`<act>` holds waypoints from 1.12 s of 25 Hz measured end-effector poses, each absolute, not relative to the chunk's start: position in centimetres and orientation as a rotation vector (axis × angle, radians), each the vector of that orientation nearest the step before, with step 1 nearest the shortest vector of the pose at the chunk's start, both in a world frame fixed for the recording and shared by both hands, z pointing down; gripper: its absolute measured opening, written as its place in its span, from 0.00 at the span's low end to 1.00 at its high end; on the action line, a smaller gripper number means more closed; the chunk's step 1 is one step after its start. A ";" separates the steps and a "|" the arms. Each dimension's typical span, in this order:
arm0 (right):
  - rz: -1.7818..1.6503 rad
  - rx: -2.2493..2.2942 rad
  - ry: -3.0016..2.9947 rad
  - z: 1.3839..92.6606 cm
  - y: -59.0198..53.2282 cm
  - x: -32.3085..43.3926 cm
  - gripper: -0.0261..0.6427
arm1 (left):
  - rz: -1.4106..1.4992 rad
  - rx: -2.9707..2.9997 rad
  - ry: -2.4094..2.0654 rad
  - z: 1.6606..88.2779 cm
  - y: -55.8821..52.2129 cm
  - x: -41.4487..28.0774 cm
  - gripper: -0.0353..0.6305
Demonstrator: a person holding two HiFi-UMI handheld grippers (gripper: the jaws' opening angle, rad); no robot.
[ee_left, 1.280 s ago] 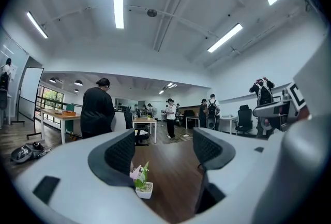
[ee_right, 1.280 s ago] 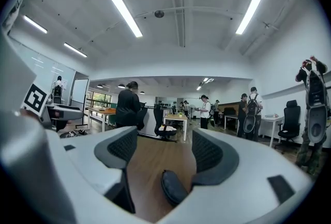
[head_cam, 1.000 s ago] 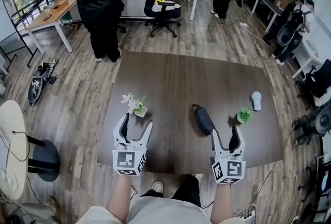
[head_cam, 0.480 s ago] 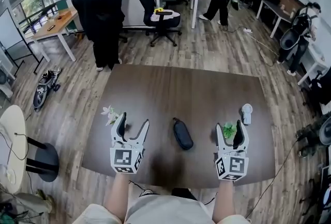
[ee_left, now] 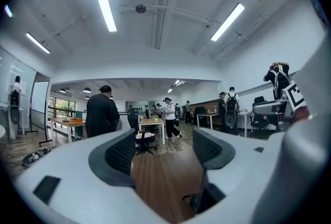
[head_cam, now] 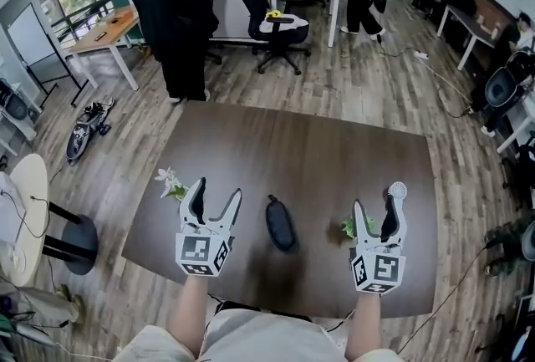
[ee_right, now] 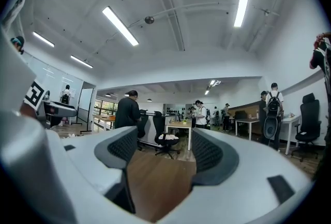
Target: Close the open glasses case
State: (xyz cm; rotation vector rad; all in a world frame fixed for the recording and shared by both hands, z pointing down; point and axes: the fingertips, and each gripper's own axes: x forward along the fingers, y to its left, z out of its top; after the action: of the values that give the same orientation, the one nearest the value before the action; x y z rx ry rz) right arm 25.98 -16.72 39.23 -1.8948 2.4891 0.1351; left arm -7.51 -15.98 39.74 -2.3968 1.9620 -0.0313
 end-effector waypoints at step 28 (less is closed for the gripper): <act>-0.005 -1.718 2.883 47.9 -14.7 9.6 0.52 | -0.122 -2.459 1.954 44.6 -15.0 -13.5 0.57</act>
State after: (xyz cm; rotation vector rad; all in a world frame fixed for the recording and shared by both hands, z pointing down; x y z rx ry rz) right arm 9.56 -14.66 47.90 -1.7176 2.8826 -0.0050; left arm -13.45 -15.05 44.56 -2.4592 1.9541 -0.1221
